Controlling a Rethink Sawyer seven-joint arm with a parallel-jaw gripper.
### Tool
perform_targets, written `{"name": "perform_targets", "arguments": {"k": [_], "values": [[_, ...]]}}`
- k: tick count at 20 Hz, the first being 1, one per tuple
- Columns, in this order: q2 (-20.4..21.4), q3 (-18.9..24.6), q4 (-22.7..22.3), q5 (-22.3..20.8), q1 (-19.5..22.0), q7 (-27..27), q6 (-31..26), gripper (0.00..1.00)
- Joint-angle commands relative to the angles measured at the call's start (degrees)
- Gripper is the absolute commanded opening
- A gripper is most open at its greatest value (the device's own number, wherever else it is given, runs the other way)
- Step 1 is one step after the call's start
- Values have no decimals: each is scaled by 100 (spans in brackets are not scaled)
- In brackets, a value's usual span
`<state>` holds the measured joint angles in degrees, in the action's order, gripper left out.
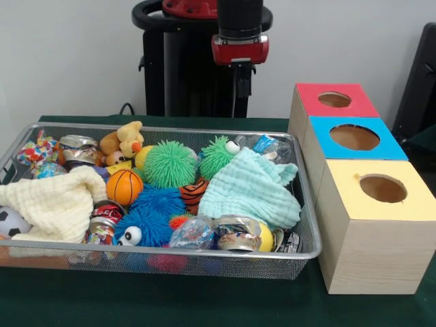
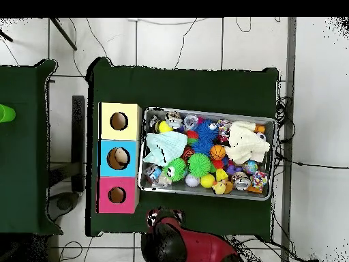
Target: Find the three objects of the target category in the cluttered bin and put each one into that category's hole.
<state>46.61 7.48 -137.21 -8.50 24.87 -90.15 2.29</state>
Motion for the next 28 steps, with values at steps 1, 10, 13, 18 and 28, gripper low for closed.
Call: {"name": "perform_targets", "arguments": {"k": [1, 10, 13, 18, 28], "values": [[425, 492, 633, 195, -143, -568, -1050, 0], [301, 725, 1046, 360, 32, -551, -1697, 0], [-24, 938, 1154, 284, 294, -521, -1413, 0], [-667, 1071, 1469, -44, 605, -353, -928, 0], [-684, 997, 2020, 53, 594, -313, -1582, 0]]}}
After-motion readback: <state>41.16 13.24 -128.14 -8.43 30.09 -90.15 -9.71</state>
